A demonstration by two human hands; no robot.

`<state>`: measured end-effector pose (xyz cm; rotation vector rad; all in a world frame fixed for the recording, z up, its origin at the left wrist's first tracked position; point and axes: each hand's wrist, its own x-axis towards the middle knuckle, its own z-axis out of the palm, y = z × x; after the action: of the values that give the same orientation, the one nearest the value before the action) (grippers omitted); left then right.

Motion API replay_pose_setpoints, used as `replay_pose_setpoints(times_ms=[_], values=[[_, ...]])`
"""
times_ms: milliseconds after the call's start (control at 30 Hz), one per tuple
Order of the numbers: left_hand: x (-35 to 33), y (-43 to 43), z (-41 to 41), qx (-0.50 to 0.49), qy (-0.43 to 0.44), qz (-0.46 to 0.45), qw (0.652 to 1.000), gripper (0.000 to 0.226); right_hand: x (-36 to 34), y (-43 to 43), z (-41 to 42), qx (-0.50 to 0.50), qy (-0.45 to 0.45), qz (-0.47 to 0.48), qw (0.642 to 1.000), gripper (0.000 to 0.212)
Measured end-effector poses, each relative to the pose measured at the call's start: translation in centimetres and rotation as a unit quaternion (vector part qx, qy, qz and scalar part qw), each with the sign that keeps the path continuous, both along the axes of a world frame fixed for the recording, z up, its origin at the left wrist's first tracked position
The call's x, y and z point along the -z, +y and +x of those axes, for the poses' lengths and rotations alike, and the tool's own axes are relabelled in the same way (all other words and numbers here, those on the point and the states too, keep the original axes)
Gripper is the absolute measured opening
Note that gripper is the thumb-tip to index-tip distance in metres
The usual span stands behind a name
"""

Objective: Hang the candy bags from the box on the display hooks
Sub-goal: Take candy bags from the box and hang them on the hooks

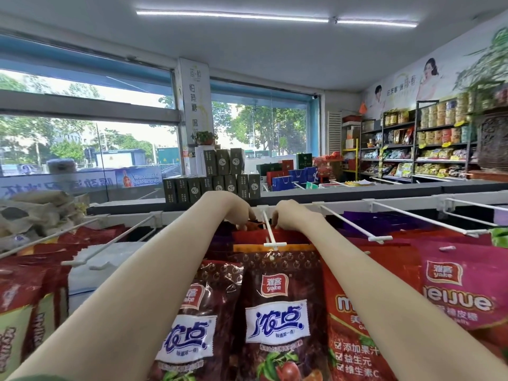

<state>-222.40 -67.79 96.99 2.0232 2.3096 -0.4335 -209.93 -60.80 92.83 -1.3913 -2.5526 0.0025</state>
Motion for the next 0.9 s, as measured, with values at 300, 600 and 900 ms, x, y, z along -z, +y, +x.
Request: replay_pose_setpoints(times_ms=[300,600,900], values=[[0.4,0.0,-0.4,0.018,-0.057,0.047,0.997,0.054,0.3,0.3,0.0,-0.014,0.007,0.032,0.999,0.023],[0.8,0.6,-0.8,0.032,-0.088,0.048,0.994,0.041,-0.4,-0.6,1.1,-0.043,0.037,0.001,0.998,0.020],[0.8,0.2,-0.3,0.018,-0.121,0.026,0.992,0.040,-0.7,-1.2,1.4,-0.043,0.003,-0.013,0.999,0.025]])
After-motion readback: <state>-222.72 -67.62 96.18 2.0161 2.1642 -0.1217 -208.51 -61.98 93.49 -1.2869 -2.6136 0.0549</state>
